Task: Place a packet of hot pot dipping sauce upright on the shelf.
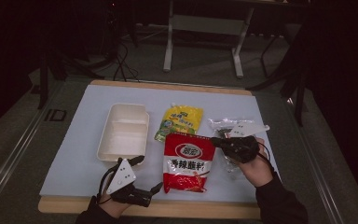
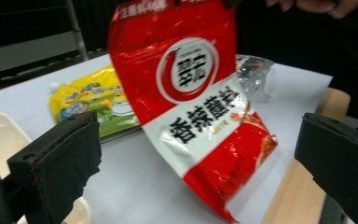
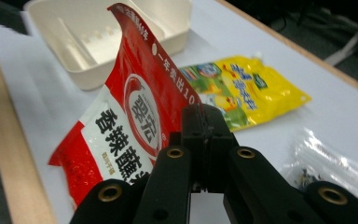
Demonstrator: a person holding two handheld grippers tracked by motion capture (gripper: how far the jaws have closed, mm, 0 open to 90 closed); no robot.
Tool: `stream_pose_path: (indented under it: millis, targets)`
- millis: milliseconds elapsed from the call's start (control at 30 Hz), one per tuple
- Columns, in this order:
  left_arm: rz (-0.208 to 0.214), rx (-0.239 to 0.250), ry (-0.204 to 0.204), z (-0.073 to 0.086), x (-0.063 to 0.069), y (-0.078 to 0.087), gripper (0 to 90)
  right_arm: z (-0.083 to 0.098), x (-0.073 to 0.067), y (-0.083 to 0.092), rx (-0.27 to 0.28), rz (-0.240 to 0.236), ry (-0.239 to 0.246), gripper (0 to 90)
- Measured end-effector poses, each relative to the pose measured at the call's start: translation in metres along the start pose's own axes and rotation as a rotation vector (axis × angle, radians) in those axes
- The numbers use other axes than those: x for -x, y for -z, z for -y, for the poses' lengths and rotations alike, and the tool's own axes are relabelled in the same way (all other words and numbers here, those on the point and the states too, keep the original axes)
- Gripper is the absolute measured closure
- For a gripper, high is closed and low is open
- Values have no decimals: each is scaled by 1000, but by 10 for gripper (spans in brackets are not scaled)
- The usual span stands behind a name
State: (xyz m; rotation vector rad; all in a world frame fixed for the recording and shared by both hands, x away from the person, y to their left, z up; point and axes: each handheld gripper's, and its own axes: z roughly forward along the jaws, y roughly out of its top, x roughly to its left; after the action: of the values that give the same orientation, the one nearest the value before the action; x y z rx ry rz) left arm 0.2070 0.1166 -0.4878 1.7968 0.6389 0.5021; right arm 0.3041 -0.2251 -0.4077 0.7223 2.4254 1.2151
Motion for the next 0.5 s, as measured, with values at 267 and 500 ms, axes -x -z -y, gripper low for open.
stream_pose_path:
  millis: [267,500]
  targets:
    - [34,-26,4,-14,-14,-8,32,-11,-21,20,55,-58,76,899]
    - [83,-60,23,-20,-22,-28,95,-15,-30,27,75,-79,109,899]
